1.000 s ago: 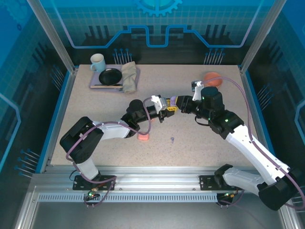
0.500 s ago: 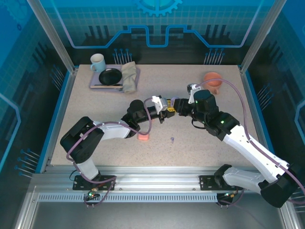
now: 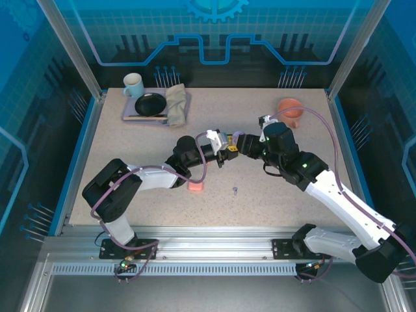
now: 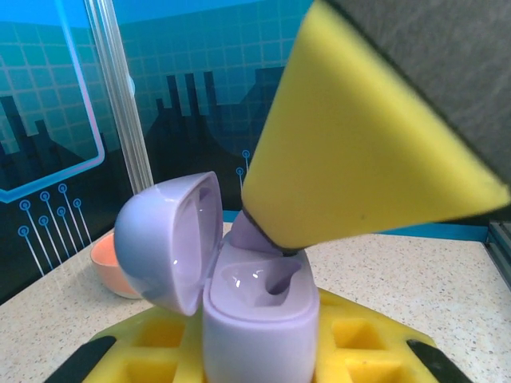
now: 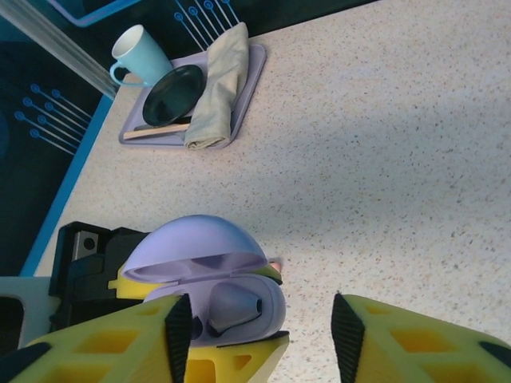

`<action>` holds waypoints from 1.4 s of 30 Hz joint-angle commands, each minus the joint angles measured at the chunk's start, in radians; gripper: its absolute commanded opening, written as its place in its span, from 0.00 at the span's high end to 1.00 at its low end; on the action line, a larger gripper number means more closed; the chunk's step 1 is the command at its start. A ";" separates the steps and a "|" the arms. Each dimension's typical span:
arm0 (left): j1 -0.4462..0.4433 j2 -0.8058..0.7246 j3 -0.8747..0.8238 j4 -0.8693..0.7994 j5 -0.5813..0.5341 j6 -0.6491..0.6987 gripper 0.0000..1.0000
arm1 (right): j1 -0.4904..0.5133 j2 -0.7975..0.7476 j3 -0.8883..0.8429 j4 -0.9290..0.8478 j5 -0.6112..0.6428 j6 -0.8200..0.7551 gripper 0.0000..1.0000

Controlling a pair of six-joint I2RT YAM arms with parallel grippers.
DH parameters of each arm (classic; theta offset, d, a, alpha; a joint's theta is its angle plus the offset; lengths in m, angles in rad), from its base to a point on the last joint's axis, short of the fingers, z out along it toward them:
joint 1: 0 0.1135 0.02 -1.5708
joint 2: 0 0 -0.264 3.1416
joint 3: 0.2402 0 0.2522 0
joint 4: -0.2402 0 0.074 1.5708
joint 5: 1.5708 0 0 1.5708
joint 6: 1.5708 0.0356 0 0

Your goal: Insert the wireless bluetooth earbuds into the charging case

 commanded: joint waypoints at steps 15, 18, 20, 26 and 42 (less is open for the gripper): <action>0.053 -0.018 -0.068 0.130 -0.052 -0.044 1.00 | -0.099 -0.159 -0.020 -0.239 -0.098 0.059 0.35; 0.066 -0.040 -0.093 0.131 -0.053 -0.044 1.00 | -0.099 -0.117 -0.098 -0.275 -0.123 0.121 0.37; 0.076 -0.061 -0.109 0.126 -0.053 -0.044 1.00 | -0.087 -0.072 -0.142 -0.296 -0.135 0.177 0.40; 0.091 -0.116 -0.152 0.110 -0.055 -0.037 1.00 | -0.022 0.093 -0.219 -0.263 -0.159 0.197 0.43; 0.097 -0.148 -0.205 0.135 -0.072 -0.037 1.00 | 0.085 0.484 -0.100 -0.191 -0.160 0.124 0.51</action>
